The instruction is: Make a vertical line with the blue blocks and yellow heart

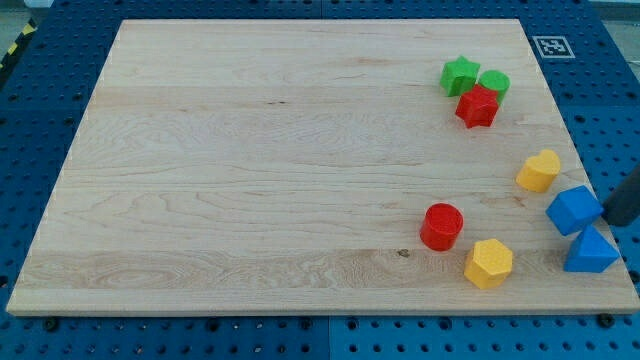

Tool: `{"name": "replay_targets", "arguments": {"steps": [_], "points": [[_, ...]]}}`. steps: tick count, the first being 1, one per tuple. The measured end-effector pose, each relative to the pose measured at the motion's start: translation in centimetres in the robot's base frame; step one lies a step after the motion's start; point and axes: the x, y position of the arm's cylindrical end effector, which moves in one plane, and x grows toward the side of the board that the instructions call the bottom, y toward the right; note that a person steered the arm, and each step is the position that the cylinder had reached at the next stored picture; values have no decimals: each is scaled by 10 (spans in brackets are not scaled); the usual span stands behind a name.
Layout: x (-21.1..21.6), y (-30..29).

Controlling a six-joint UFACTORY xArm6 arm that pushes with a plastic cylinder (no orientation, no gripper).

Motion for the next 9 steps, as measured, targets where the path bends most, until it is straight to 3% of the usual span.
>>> {"name": "replay_targets", "arguments": {"steps": [3,5,9], "points": [[0,-30],[41,-6],[42,-39]]}}
